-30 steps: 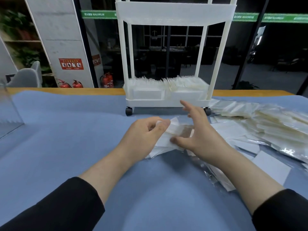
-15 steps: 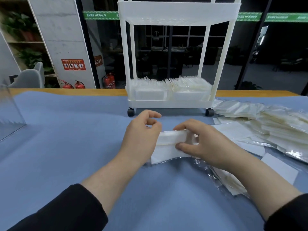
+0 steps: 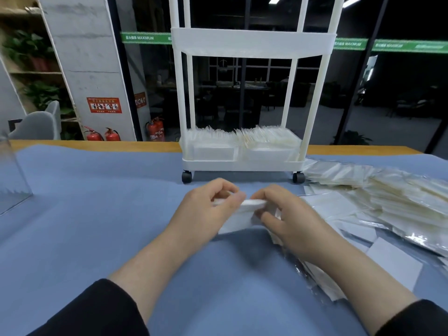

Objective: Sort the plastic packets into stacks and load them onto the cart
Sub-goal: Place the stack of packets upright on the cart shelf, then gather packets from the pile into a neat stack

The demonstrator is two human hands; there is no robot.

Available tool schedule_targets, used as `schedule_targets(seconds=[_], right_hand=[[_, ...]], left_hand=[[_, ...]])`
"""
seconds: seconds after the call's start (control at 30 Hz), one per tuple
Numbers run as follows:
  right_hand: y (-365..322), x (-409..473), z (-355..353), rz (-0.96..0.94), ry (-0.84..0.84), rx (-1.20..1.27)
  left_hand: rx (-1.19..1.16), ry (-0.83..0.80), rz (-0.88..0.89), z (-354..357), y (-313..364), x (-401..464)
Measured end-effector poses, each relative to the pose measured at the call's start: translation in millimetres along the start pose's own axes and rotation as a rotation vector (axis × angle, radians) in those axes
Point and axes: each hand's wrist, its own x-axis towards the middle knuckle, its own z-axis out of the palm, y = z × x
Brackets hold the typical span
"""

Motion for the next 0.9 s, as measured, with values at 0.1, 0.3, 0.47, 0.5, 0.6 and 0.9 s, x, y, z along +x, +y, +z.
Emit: schedule_targets(seconds=[0.1, 0.3, 0.47, 0.5, 0.6, 0.9], right_hand=[[0.9, -0.6, -2.8, 0.043, 0.04, 0.037], [0.0, -2.2, 7.7, 0.114, -0.076, 0.117], [-3.1, -1.9, 2.0, 0.122, -0.057, 0.059], [-4.8, -1.6, 0.1, 0.099, -0.039, -0.009], [-9.5, 1.4, -6.5, -0.013, 0.028, -0.253], [-17.1, 39.7, -63.1, -0.086, 0.045, -0.452]], left_hand=[[0.099, -0.123, -0.053, -9.1, -8.6, 2.6], [0.035, -0.154, -0.108, 1.5, -11.7, 1.6], [0.056, -0.162, -0.083, -2.0, -13.6, 4.3], [0.057, -0.152, -0.066, -2.9, -13.3, 4.4], [0.052, -0.123, -0.011, -3.5, -10.8, 3.3], [0.094, -0.086, 0.173, -8.3, 24.4, 38.9]])
